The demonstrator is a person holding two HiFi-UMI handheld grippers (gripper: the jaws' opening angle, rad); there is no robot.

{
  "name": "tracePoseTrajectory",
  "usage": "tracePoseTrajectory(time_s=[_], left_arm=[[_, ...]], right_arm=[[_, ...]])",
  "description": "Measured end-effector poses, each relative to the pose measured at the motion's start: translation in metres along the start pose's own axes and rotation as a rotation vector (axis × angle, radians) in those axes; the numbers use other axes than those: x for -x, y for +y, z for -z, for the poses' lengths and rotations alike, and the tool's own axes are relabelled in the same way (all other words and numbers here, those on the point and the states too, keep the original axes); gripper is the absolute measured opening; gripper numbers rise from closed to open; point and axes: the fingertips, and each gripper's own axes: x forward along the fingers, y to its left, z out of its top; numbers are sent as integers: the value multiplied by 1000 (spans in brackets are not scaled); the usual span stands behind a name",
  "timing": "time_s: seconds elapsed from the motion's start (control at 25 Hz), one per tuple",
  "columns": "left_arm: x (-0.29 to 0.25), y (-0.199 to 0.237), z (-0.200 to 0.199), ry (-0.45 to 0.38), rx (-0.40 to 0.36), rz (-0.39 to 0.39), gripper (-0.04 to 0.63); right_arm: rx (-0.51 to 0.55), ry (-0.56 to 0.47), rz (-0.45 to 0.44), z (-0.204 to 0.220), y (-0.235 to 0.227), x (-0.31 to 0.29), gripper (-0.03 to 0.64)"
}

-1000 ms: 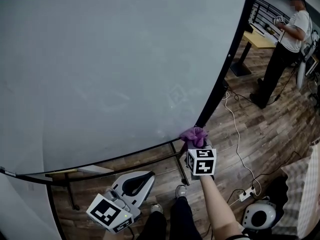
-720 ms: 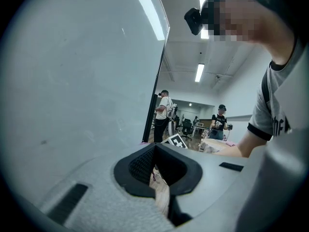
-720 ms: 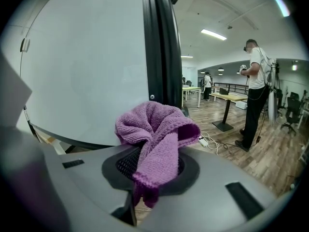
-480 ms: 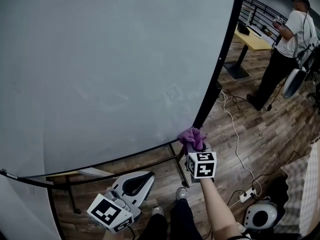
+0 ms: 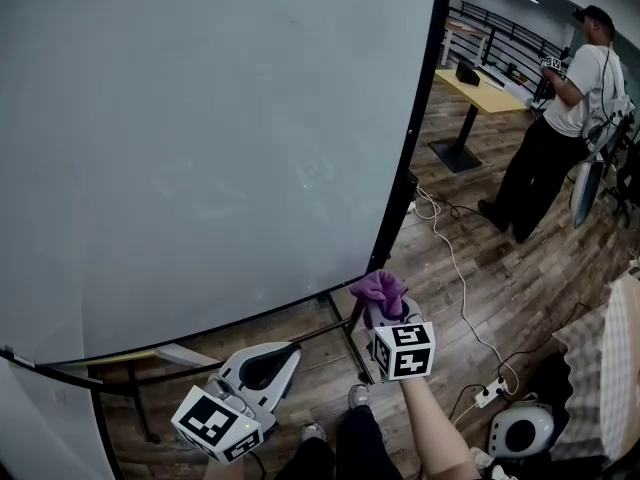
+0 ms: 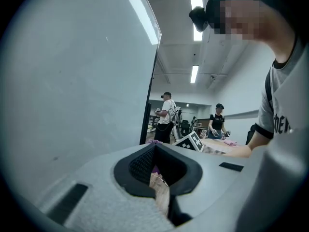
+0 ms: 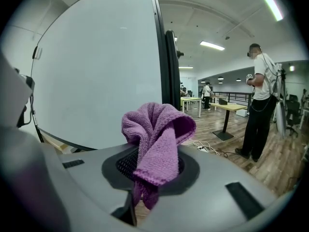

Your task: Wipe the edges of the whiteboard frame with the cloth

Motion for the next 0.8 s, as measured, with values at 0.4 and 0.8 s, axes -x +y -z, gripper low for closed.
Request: tracePoseTrajectory(time_s=[0.4, 0.8], left_arm=[[19, -9, -8, -29, -17, 7, 17], [33, -17, -11, -47, -22, 15, 17]], right_arm=[[41, -71, -48, -29, 35, 63, 65], [73, -139, -111, -51, 73, 117, 66]])
